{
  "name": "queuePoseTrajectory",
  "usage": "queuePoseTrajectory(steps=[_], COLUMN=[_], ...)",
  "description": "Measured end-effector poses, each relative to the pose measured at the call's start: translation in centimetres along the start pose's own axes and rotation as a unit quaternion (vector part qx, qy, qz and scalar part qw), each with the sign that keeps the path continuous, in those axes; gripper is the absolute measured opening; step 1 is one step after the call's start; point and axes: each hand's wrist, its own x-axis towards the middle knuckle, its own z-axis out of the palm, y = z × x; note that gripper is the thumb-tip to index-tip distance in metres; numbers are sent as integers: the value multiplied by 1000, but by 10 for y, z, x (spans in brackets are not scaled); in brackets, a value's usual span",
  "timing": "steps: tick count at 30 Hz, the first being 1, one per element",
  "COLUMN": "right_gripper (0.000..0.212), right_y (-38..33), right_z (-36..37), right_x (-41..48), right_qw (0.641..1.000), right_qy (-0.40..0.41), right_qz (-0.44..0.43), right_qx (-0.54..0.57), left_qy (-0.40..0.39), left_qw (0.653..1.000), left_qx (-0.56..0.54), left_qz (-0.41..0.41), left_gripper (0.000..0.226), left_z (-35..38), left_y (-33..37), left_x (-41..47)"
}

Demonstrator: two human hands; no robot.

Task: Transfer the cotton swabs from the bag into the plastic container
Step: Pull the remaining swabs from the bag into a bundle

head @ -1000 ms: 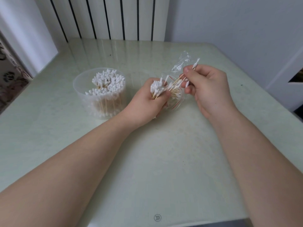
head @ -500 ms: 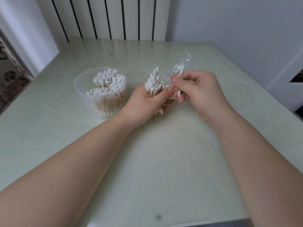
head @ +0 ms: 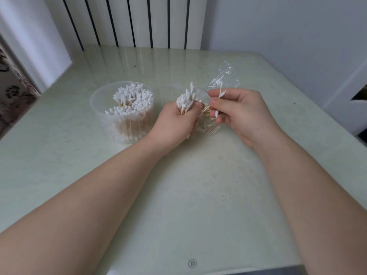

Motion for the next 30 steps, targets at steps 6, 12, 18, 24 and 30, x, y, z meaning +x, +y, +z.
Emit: queuePoseTrajectory(steps=[6, 12, 18, 24, 30], right_gripper=[46, 71, 62, 27, 15], right_y=[-2, -10, -12, -2, 1], right_z=[-3, 0, -2, 0, -2], right_x=[-4, -14, -15, -7, -1], right_qw=[996, 985, 983, 994, 999], right_qy=[-6, -68, -40, 10, 25], right_qz=[-23, -52, -61, -17, -2], right_qx=[-81, -148, -166, -110, -23], left_qy=[14, -9, -51, -64, -14], left_qw=[1000, 999, 997, 996, 998], left_qx=[-19, -29, -22, -15, -63], left_qz=[-1, 35, 60, 60, -13], left_gripper=[40, 31, 31, 37, 34], left_z=[0, -1, -5, -3, -2], left_y=[2, 6, 4, 0, -1], left_x=[-1, -4, -4, -4, 2])
